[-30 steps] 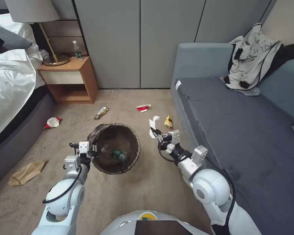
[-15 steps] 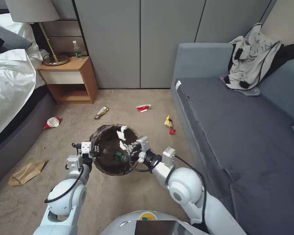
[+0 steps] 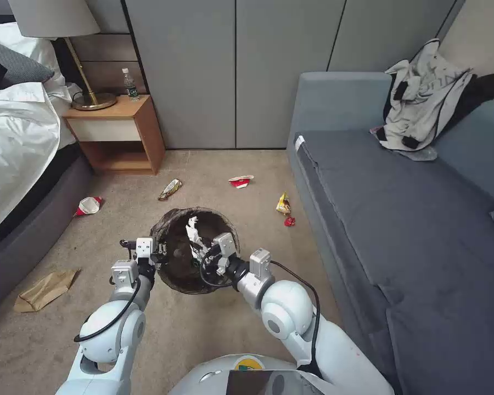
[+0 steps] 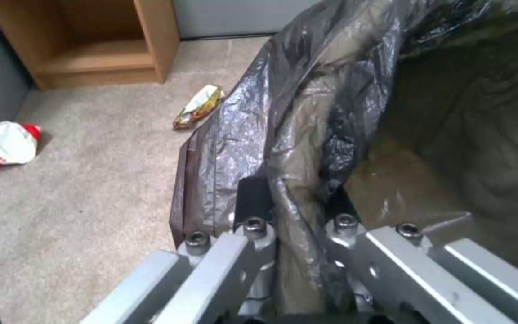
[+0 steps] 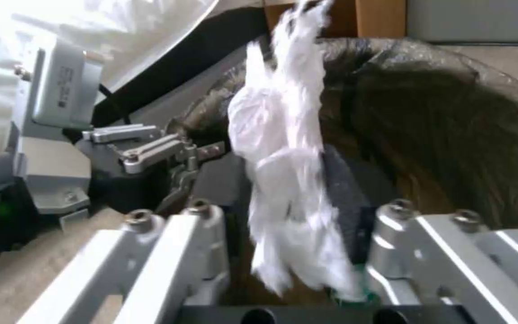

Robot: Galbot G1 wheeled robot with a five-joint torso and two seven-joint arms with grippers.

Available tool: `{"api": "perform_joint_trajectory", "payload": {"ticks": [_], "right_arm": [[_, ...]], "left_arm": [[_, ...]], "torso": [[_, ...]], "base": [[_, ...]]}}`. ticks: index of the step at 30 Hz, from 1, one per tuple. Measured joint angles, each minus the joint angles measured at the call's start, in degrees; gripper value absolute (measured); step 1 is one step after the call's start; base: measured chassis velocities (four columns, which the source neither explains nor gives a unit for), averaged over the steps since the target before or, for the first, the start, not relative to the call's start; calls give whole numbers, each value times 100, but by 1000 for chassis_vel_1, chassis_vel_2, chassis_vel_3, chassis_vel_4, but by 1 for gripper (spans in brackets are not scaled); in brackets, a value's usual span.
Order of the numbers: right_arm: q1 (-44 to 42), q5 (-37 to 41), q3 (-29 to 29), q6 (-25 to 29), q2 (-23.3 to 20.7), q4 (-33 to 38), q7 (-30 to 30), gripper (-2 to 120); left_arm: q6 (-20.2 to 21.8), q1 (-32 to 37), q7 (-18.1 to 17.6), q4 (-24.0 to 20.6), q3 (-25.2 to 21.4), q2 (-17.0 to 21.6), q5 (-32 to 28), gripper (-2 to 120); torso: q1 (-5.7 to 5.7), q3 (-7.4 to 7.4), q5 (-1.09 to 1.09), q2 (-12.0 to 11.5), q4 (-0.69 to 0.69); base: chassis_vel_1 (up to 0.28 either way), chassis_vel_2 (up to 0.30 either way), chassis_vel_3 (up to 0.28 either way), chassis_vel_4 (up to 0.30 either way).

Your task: Pick up the trash bin, then pick up the garbage from the floor and place it into the trash bin.

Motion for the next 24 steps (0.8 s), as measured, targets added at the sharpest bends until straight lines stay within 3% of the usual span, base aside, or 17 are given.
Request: {"api": "perform_joint_trajectory", "payload": {"ticks": [17, 24], "right_arm": [[56, 10, 87, -16, 2, 190, 23, 97], [6, 111, 346, -16, -62, 504, 74, 100]], "left_arm": [[5, 13, -3, -45, -2, -8, -6, 3], [2, 8, 8, -46, -2, -15, 0, 3]], "torso": [[0, 0, 1, 0, 0], [0, 0, 1, 0, 0]], "base": [[0, 0, 0, 0], [0, 0, 0, 0]]}}
